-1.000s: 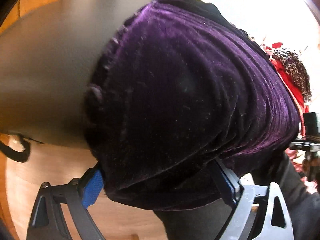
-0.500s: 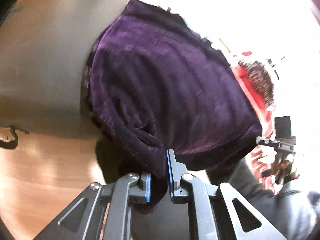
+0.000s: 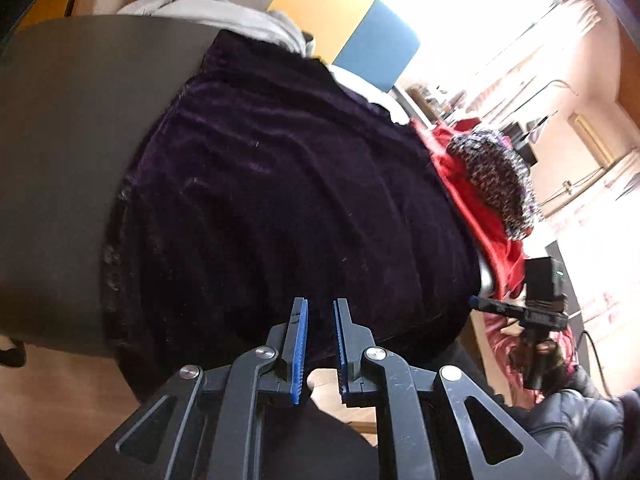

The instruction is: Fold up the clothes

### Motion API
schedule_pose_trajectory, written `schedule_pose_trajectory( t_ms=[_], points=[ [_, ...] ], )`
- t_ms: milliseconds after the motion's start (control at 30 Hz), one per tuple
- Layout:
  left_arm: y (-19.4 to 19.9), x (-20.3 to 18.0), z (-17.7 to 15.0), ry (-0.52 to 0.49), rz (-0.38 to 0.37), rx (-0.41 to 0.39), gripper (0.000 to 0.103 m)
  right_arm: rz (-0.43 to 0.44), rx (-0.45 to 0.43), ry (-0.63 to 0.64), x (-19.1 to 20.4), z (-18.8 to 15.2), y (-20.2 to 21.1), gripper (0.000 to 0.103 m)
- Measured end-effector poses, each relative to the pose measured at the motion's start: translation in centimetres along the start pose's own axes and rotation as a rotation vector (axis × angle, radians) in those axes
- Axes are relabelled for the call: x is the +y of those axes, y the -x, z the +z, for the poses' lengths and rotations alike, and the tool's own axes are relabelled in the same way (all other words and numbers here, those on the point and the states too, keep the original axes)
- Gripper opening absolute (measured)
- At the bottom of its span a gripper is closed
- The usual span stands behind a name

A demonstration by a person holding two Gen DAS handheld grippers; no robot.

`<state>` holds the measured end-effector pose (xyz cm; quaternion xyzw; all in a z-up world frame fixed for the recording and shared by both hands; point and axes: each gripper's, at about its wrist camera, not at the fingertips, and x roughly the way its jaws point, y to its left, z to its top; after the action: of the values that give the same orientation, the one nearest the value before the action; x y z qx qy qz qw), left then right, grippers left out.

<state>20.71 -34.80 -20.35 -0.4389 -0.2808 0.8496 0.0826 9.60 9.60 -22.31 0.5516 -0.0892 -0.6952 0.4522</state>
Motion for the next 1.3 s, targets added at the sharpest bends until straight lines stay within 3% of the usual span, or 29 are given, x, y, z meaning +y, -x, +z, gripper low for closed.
schedule_pose_trajectory(
  t_ms=[67, 133, 200, 267, 300, 333, 400, 433, 467, 533, 600, 667, 800, 967, 1100, 1133, 1167, 1233, 1300],
  points=[
    [-0.7, 0.3, -0.4, 0.005, 0.012, 0.023, 0.012, -0.110, 0.082, -0.049, -0.9, -1.3, -0.4, 0.028],
    [-0.1, 0.7, -1.2, 0.009, 0.021, 0.016, 0.016, -0.068, 0.172, -0.183, -3.3, -2.9, -1.2, 0.024],
    [0.5, 1.3, -1.9, 0.014, 0.069, 0.002, 0.027, -0.056, 0.146, -0.202, -4.3, -3.9, -1.0, 0.022],
    [1.0, 2.3, -3.0, 0.030, 0.123, -0.003, 0.066, -0.029, 0.082, -0.146, -4.1, -4.2, -0.3, 0.027],
    [1.2, 3.2, -3.7, 0.047, 0.163, -0.008, 0.076, -0.012, 0.053, -0.106, -3.7, -4.2, 0.0, 0.031],
    [1.4, 3.8, -4.1, 0.056, 0.183, -0.012, 0.085, -0.018, 0.016, -0.039, -3.2, -4.1, 0.3, 0.042],
    [1.4, 5.2, -5.0, 0.075, 0.245, -0.016, 0.085, -0.015, -0.056, 0.023, -3.5, -3.8, 0.9, 0.069],
    [1.3, 6.2, -5.3, 0.078, 0.289, -0.013, 0.086, 0.006, -0.070, 0.033, -3.6, -3.5, 0.6, 0.090],
    [1.1, 7.0, -5.6, 0.081, 0.329, -0.009, 0.086, 0.028, -0.079, 0.041, -3.7, -3.2, 0.3, 0.103],
    [0.5, 8.5, -6.0, 0.080, 0.368, 0.021, 0.086, 0.046, -0.002, 0.035, -4.0, -2.5, -1.7, 0.103],
    [-0.2, 10.1, -6.3, 0.077, 0.406, 0.054, 0.086, 0.047, 0.080, 0.049, -3.9, -2.4, -3.5, 0.094],
    [-0.6, 11.0, -6.3, 0.061, 0.408, 0.061, 0.086, 0.016, 0.148, 0.029, -3.6, -2.1, -5.4, 0.036],
    [-1.5, 11.7, -5.6, 0.039, 0.345, 0.056, 0.086, 0.005, 0.205, -0.089, -3.8, -1.4, -7.2, 0.031],
    [-2.3, 12.0, -4.9, 0.024, 0.232, 0.055, 0.086, -0.032, 0.230, -0.069, -2.8, -0.9, -7.6, 0.031],
    [-3.1, 11.3, -4.7, 0.039, 0.117, 0.082, 0.084, -0.126, 0.234, -0.019, -1.8, -1.3, -7.2, 0.012],
    [-3.3, 10.9, -4.7, 0.033, 0.093, 0.099, 0.076, -0.142, 0.239, 0.000, -1.4, -1.5, -7.0, 0.010],
    [-3.7, 10.3, -4.9, 0.006, 0.090, 0.133, 0.049, -0.151, 0.241, 0.030, -0.8, -1.7, -6.7, 0.009],
    [-4.0, 8.8, -5.1, -0.060, 0.119, 0.173, 0.005, -0.119, 0.221, 0.062, 0.3, -1.7, -5.5, 0.008],
    [-3.1, 7.7, -4.9, -0.059, 0.071, 0.151, 0.006, -0.084, 0.199, 0.091, 1.4, -1.6, -4.1, 0.008]
  ],
)
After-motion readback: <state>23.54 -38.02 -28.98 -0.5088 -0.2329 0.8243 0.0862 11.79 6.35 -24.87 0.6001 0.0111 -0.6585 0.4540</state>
